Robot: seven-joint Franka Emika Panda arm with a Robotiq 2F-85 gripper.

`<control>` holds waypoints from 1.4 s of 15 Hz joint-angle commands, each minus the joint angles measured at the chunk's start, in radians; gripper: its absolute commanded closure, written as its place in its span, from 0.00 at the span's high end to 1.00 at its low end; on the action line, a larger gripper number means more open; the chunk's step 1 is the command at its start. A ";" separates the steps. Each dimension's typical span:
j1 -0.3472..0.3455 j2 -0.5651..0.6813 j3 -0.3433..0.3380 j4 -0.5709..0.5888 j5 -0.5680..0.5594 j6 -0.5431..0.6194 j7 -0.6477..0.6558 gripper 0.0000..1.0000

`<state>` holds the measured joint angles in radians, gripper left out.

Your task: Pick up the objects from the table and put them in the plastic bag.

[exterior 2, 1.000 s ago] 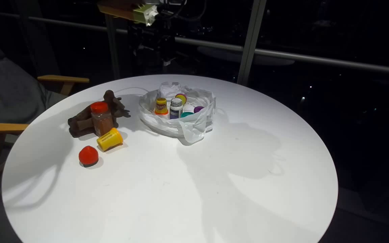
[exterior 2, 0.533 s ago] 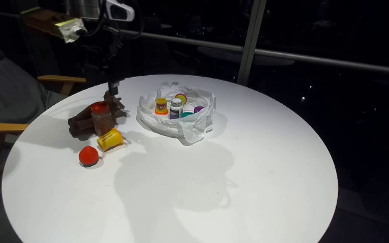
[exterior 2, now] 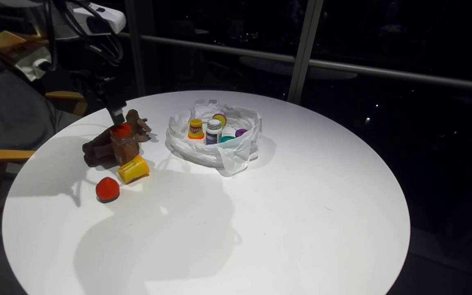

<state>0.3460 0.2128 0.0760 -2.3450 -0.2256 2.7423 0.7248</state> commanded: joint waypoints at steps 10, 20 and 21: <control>0.046 0.144 -0.058 0.104 -0.143 0.039 0.144 0.92; 0.015 0.123 -0.026 0.147 -0.013 -0.063 0.025 0.23; 0.020 0.099 -0.042 0.153 -0.019 -0.077 0.027 0.23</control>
<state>0.3734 0.3878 0.0354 -2.2029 -0.2804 2.7271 0.8000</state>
